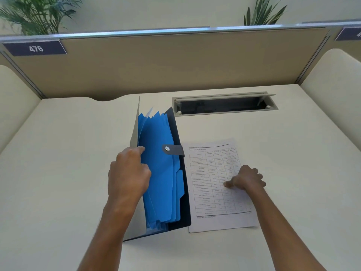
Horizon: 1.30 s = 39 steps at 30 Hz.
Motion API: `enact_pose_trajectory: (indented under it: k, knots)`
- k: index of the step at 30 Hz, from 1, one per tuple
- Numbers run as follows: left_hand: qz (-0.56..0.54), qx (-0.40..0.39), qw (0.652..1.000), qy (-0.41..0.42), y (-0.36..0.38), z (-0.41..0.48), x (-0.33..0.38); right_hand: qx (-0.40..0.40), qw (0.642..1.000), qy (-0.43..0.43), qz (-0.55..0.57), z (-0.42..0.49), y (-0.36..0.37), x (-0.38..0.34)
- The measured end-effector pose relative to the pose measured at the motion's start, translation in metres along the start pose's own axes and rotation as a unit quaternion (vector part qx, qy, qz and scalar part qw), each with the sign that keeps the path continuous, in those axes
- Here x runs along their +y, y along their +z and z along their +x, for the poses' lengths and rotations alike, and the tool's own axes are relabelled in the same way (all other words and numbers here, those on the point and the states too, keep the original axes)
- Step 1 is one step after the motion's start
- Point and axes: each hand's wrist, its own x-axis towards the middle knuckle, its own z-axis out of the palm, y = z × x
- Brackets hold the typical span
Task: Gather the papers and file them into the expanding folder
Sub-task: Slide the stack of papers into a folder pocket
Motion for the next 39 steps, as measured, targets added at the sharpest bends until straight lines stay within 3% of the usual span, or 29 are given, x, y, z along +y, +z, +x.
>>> enact_pose_trajectory:
  k: [7,11,17,27,33,39]
  knots:
    - [0.004,-0.007,1.0,-0.001,0.002,0.001,0.0,0.033,0.998,-0.032,0.043,-0.004,0.002,0.0]
    - [0.002,-0.006,1.0,0.001,-0.001,0.002,-0.002,-0.02,0.991,-0.055,0.124,0.0,-0.006,0.006]
    - [-0.005,-0.002,1.0,-0.002,-0.003,0.003,-0.004,-0.095,0.95,-0.072,0.288,0.012,-0.023,0.023]
    - [-0.029,-0.006,1.0,0.001,-0.006,0.005,-0.006,-0.169,0.951,-0.127,0.227,0.019,-0.033,0.032]
    - [-0.033,-0.015,0.999,0.01,-0.008,0.008,-0.011,-0.223,0.912,-0.204,0.277,0.015,-0.046,0.044]
    - [-0.045,-0.019,0.999,0.013,-0.008,0.01,-0.016,-0.177,0.873,-0.215,0.401,-0.001,-0.083,0.046]
